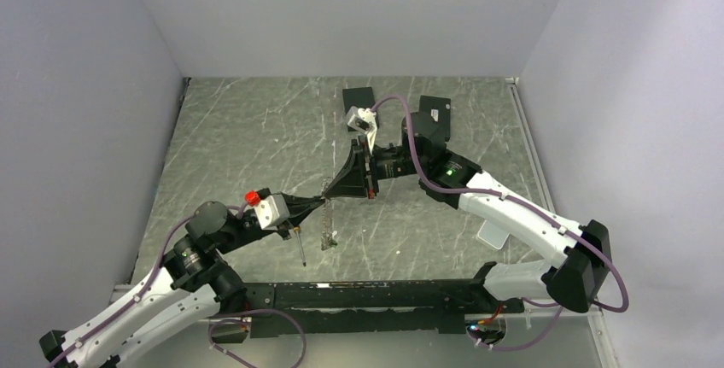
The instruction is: Put the keys on the keyring
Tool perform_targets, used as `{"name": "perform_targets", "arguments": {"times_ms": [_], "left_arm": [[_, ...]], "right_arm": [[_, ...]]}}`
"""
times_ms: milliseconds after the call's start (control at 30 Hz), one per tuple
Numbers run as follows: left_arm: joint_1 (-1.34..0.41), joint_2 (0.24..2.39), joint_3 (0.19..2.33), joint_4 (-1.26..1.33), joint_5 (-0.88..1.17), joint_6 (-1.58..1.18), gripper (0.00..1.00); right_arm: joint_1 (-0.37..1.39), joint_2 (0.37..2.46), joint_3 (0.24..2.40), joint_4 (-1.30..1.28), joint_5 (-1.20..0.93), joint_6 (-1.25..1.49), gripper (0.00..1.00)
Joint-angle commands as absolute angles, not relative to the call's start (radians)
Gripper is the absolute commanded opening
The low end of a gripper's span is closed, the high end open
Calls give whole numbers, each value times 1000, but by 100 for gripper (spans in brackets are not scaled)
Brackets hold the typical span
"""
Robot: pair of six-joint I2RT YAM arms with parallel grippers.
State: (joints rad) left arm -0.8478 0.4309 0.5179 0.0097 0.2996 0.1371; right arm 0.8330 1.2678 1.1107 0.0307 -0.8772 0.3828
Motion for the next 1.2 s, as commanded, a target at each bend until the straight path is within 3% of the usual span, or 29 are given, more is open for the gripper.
{"name": "perform_targets", "arguments": {"times_ms": [0, 533, 1167], "left_arm": [[-850, 435, 544, 7, 306, 141, 0], [-849, 554, 693, -229, 154, 149, 0], [-849, 611, 709, -290, 92, 154, 0]], "right_arm": [[835, 1266, 1123, 86, -905, 360, 0], [901, 1300, 1235, -153, -715, 248, 0], [928, 1455, 1304, -199, -504, 414, 0]]}}
